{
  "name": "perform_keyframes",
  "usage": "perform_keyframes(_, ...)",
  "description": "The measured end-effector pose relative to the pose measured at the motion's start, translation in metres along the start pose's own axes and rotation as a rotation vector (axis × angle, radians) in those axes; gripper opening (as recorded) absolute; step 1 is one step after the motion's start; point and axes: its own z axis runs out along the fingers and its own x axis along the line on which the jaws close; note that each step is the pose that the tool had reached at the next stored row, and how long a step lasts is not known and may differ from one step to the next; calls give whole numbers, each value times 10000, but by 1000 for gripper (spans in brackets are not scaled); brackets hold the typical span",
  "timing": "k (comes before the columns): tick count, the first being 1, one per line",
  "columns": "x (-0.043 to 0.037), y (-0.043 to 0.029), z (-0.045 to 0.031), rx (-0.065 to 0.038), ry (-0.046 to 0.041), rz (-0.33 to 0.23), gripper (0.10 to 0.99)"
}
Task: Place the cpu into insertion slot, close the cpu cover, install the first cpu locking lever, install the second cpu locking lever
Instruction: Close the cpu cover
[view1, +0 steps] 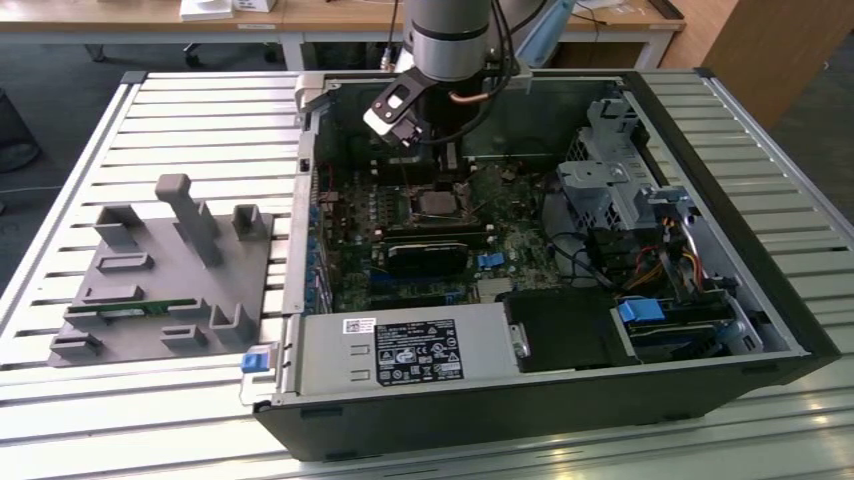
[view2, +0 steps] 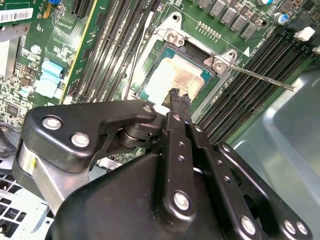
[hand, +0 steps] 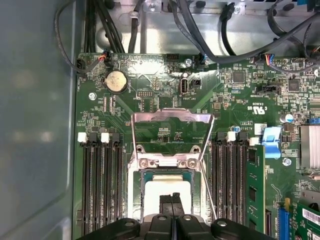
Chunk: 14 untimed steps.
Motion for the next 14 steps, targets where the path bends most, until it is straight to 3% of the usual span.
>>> perform_keyframes(14, 0, 1, -24, 0, 0, 3, 106)
